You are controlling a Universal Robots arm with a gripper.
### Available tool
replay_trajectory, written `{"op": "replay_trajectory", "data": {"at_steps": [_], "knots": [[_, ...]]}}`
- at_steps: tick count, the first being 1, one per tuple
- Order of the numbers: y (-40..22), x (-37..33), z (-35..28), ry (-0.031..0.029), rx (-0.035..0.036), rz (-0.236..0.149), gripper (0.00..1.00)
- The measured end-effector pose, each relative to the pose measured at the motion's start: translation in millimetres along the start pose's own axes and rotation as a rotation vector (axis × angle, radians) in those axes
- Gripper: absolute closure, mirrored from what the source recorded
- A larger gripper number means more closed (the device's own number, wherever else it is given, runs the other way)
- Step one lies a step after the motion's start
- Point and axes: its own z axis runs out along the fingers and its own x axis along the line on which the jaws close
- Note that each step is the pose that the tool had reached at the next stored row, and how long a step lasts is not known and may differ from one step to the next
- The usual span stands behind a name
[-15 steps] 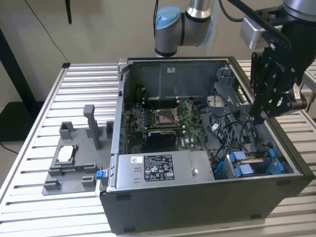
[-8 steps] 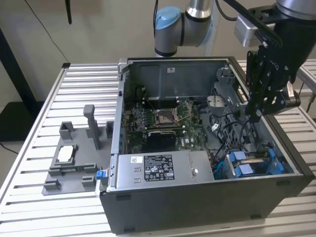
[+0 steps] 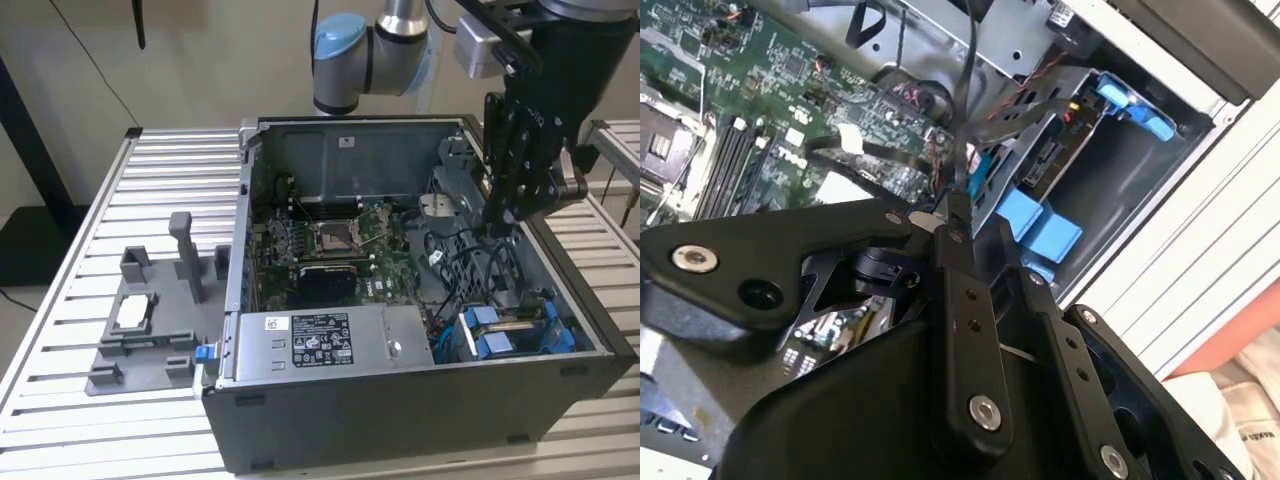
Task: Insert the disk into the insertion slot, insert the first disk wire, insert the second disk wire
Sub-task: 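Insert the second disk wire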
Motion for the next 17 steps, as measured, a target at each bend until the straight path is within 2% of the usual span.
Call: {"op": "replay_trajectory", "data": {"at_steps": [2,3,6,7,8,12,17], "knots": [[4.2,-2.8,-0.2,0.0094,0.0021,-0.001,0.73],[6.1,-3.8,-0.2,0.0163,0.0033,-0.001,0.73],[9.9,-6.4,-0.3,0.0434,0.0047,-0.007,0.73],[10.7,-7.5,-0.3,0.0493,0.0047,-0.011,0.73],[11.6,-8.9,-0.2,0.0528,0.0046,-0.015,0.73],[14.6,-14.3,1.3,0.0565,0.0063,-0.035,0.73],[16.0,-14.8,4.2,0.0566,0.0114,-0.082,0.73]]}}
